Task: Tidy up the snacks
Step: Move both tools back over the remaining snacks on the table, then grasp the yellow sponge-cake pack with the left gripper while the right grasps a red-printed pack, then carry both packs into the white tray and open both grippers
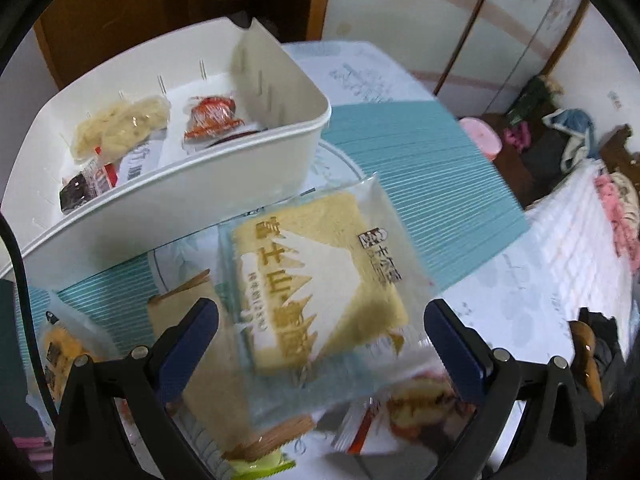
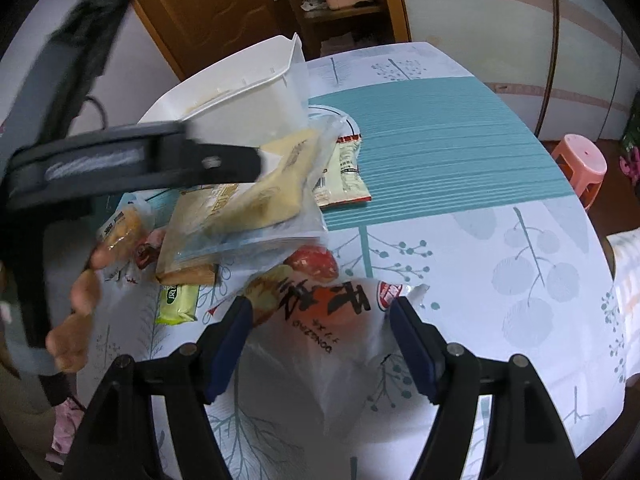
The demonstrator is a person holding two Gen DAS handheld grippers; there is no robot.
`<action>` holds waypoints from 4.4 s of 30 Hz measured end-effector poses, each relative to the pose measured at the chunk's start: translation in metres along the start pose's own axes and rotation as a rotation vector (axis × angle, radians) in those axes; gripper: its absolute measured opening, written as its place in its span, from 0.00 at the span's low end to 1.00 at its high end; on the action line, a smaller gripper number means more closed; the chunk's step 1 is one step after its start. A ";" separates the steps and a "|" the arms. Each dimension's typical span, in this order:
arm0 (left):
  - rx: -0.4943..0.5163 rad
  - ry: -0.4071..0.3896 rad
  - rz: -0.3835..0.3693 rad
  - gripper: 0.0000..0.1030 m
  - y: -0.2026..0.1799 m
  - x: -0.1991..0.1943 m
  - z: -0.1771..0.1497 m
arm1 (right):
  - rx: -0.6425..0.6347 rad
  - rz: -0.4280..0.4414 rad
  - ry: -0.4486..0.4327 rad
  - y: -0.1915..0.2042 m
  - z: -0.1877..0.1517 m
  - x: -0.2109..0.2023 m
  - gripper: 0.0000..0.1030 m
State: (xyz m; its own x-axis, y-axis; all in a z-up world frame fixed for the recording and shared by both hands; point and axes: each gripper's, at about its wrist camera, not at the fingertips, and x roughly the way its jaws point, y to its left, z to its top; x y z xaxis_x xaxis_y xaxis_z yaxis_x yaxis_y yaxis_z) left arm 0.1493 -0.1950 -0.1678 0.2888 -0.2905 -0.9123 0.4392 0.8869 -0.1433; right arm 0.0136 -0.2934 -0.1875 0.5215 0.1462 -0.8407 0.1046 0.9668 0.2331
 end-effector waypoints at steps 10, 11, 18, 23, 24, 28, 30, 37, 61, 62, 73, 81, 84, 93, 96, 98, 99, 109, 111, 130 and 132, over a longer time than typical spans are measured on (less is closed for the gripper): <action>0.009 0.078 0.088 1.00 -0.016 0.041 0.012 | 0.005 0.011 -0.010 -0.004 -0.002 0.000 0.72; -0.002 0.079 0.081 1.00 -0.015 0.042 0.013 | 0.002 0.009 -0.011 -0.004 -0.002 0.000 0.72; -0.075 0.104 0.038 1.00 -0.006 0.053 0.018 | -0.009 0.010 -0.011 -0.004 -0.001 0.004 0.77; -0.103 0.121 0.043 1.00 -0.003 0.060 0.021 | -0.018 0.010 -0.008 -0.004 0.000 0.007 0.79; -0.107 0.125 0.040 1.00 -0.003 0.062 0.019 | -0.019 0.010 -0.008 -0.004 0.001 0.007 0.80; -0.142 0.164 -0.016 1.00 0.009 0.066 0.018 | -0.026 0.004 -0.007 -0.002 0.001 0.007 0.81; -0.117 0.162 -0.013 1.00 0.008 0.066 0.019 | -0.033 0.001 -0.006 -0.002 0.001 0.007 0.81; -0.074 0.103 -0.009 0.87 0.002 0.057 0.014 | -0.069 -0.017 0.002 0.004 0.003 0.011 0.83; -0.107 -0.186 -0.001 0.81 0.035 -0.078 -0.031 | -0.081 0.101 -0.078 0.016 0.008 -0.031 0.17; -0.106 -0.196 0.001 0.81 0.039 -0.087 -0.033 | -0.088 0.103 -0.089 0.019 0.009 -0.036 0.17; -0.113 -0.328 0.146 0.82 0.095 -0.182 -0.008 | -0.234 0.100 -0.309 0.076 0.095 -0.103 0.17; -0.103 -0.410 0.287 0.82 0.131 -0.224 0.037 | -0.324 0.071 -0.483 0.129 0.181 -0.131 0.17; -0.091 -0.427 0.327 0.82 0.137 -0.230 0.052 | -0.313 0.070 -0.527 0.139 0.209 -0.135 0.17; -0.118 -0.428 0.330 0.83 0.157 -0.208 0.097 | -0.262 0.059 -0.547 0.147 0.259 -0.114 0.17; -0.137 -0.424 0.321 0.83 0.164 -0.198 0.105 | -0.240 0.053 -0.531 0.145 0.266 -0.101 0.18; -0.145 -0.416 0.322 0.83 0.170 -0.191 0.111 | -0.224 0.054 -0.517 0.144 0.268 -0.092 0.18; -0.147 -0.413 0.323 0.83 0.171 -0.187 0.111 | -0.213 0.054 -0.507 0.142 0.270 -0.087 0.18; -0.174 -0.389 0.320 0.85 0.190 -0.157 0.115 | -0.137 0.059 -0.431 0.131 0.280 -0.048 0.18; -0.175 -0.388 0.319 0.85 0.191 -0.153 0.116 | -0.136 0.058 -0.422 0.132 0.280 -0.044 0.18; -0.176 -0.324 0.268 1.00 0.193 -0.138 0.112 | -0.187 0.040 -0.421 0.144 0.262 -0.043 0.66; -0.171 -0.328 0.275 1.00 0.190 -0.141 0.110 | -0.188 0.035 -0.419 0.144 0.260 -0.044 0.66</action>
State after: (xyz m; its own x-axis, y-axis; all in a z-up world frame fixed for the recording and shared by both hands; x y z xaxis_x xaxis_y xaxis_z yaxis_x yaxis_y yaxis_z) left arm 0.2855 -0.0248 -0.0243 0.6414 -0.1099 -0.7593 0.1700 0.9854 0.0010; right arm 0.2262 -0.2151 0.0105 0.8237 0.1199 -0.5542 -0.0548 0.9896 0.1327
